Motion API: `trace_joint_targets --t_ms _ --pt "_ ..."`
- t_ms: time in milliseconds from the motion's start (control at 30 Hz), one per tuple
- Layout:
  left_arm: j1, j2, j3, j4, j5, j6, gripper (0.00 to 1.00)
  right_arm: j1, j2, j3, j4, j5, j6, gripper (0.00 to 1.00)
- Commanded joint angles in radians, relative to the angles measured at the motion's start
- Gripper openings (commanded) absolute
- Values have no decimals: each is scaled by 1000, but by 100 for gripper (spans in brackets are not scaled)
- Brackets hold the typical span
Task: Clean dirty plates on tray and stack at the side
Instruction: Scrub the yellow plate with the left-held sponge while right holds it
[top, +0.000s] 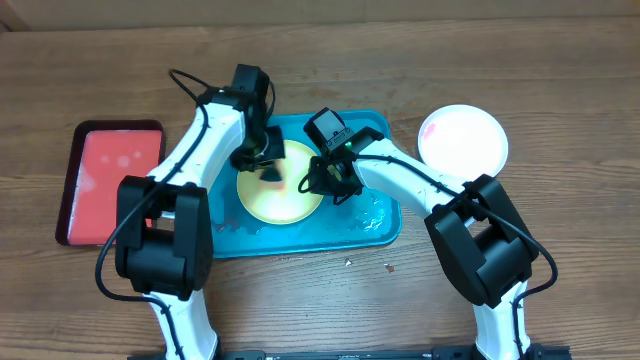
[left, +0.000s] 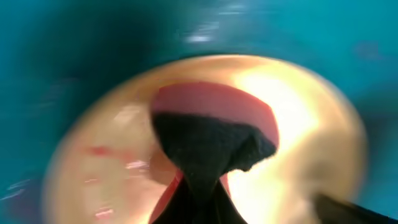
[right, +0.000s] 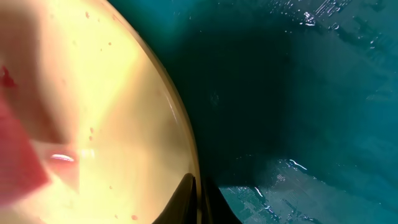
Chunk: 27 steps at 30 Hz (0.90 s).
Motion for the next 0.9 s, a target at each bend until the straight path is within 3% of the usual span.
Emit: trace_joint_targets --t_ms 0,233,600,867 --pt "-56 11 -25 35 140 -3 4 4 1 -4 0 0 -12 4" --pt "-77 11 -58 65 -23 -40 4 4 1 -4 0 0 -13 4" --pt "-51 16 -132 169 -66 -40 4 4 1 -4 2 0 -15 4" --pt "4 16 -139 79 -358 -39 4 4 1 -4 -4 0 -23 4"
